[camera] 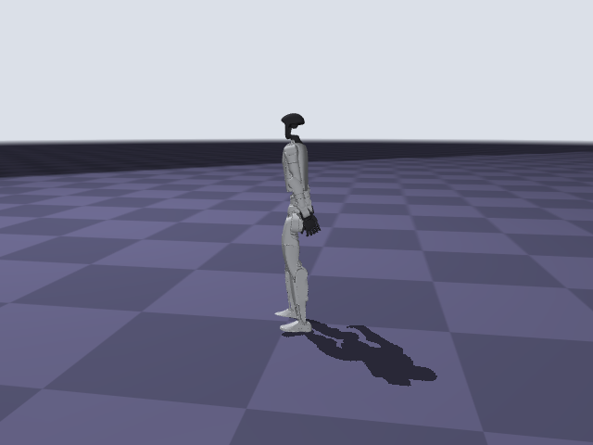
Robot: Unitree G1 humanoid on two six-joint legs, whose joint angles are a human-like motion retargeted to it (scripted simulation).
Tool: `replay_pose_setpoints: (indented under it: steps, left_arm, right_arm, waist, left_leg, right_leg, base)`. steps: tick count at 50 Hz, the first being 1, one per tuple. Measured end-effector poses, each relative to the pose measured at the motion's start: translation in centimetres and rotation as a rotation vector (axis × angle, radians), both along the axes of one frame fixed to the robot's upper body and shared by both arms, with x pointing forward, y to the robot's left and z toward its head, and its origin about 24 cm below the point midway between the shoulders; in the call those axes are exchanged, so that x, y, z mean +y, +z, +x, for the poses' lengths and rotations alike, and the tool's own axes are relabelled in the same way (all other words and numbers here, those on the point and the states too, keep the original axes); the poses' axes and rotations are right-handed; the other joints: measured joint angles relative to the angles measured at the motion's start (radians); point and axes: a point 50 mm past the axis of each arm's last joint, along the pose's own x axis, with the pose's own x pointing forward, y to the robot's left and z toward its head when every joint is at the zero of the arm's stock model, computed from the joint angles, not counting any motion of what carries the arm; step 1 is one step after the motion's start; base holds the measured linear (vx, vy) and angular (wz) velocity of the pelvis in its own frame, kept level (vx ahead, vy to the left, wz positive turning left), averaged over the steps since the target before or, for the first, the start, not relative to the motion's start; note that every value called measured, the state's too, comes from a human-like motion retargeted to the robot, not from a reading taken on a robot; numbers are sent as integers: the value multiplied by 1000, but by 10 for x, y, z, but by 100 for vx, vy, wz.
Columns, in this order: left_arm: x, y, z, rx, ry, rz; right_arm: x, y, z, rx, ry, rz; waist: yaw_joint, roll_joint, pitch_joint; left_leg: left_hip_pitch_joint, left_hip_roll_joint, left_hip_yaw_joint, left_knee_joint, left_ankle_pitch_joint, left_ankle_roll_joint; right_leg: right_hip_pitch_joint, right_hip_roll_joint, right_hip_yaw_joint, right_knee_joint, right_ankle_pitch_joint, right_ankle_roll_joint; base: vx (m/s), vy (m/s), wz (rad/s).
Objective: In place motions
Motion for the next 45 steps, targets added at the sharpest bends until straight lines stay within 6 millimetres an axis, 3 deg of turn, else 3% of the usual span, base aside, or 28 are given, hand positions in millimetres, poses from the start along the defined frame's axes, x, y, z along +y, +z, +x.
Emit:
replay_pose_setpoints:
  steps: [4, 8, 10, 13, 15, 17, 21, 25, 29, 33, 37, 40, 45]
  left_arm:
    - [-7, 1, -5, 19, -82, 1]
    - [-25, 4, -4, 42, -56, -90]
    - [-18, 3, -1, 78, -105, -52]
    - [19, -3, 21, 49, -337, 114]
    - [46, -5, 51, -10, -463, 200]
    - [66, -2, 92, -87, -517, 244]
    - [77, 20, 200, -348, -414, 260]
    - [72, 67, 304, -677, -219, 219]
    - [74, 129, 378, -955, -111, 187]
    - [76, 183, 423, -1145, -96, 253]
    - [74, 230, 453, -1315, -51, 309]
    - [67, 246, 463, -1373, -19, 325]
    - [55, 249, 467, -1407, 5, 322]
  right_arm:
    - [17, -1, -17, 53, -81, 65]
    - [33, 2, -37, 165, -154, 156]
    - [36, 3, -39, 194, -149, 173]
    - [28, -1, -24, 142, -46, 8]
    - [17, -3, 5, 51, 51, -132]
    - [17, -4, 46, -50, 55, -141]
    - [54, 10, 162, -277, -8, 138]
    - [108, 62, 275, -576, 124, 440]
    - [148, 131, 353, -913, 280, 524]
    - [163, 187, 393, -1152, 256, 554]
    - [161, 225, 415, -1290, 139, 627]
    - [153, 234, 421, -1327, 103, 598]
    - [153, 231, 420, -1314, 163, 547]
  waist:
    - [-1, 0, -20]
    - [42, -10, -41]
    - [145, -14, -43]
    - [-23, -9, -66]
    - [23, -14, -89]
    - [11, -14, -117]
    - [4, -13, -158]
    - [-3, -5, -191]
    - [-8, -5, -230]
    - [-6, -5, -272]
    - [2, -9, -304]
    - [2, -17, -328]
    - [-4, -16, -350]
  left_leg:
    - [-10, -3, -11, 1, 0, -1]
    - [-9, -10, 28, -2, -1, 1]
    - [0, -16, 127, -17, 10, 17]
    - [-30, -14, -63, 8, 5, 2]
    - [-29, -10, -21, 10, 2, 1]
    - [-36, -13, -40, 12, 3, 2]
    - [-39, -13, -36, 13, 2, 2]
    - [-37, -8, -24, 12, -2, 3]
    - [-41, -5, -23, 14, -8, 4]
    - [-48, -5, -23, 13, -14, 6]
    - [-52, -10, -25, 13, -19, 8]
    - [-48, -15, -32, 14, -23, 10]
    - [-34, -23, -45, 15, -33, 16]
  right_leg:
    - [0, -5, -15, -1, -6, 0]
    - [-2, 5, 15, 2, -21, -8]
    - [-13, 30, 110, 6, -16, -15]
    - [21, -13, -80, -9, -21, -5]
    - [14, -9, -39, -1, -29, -2]
    - [16, -10, -60, -7, -26, -4]
    - [9, -8, -53, -7, -24, -6]
    - [1, -2, -38, -5, -21, -6]
    - [-4, 2, -35, -3, -25, -5]
    - [-9, 4, -37, -4, -33, -3]
    - [-9, 3, -39, -5, -43, -1]
    - [6, 2, -50, -10, -52, 1]
    - [31, 1, -65, -10, -68, 1]
  base:
    - [4, 0, 17]
    - [1, 0, -45]
    - [4, -1, -125]
    - [1, -3, 222]
    - [1, -1, -23]
    - [-1, 1, 5]
    - [0, 0, 0]
    - [2, 0, -19]
    - [8, -3, -4]
    - [8, -1, 2]
    - [7, 2, 4]
    - [8, -1, 17]
    - [11, 1, 15]
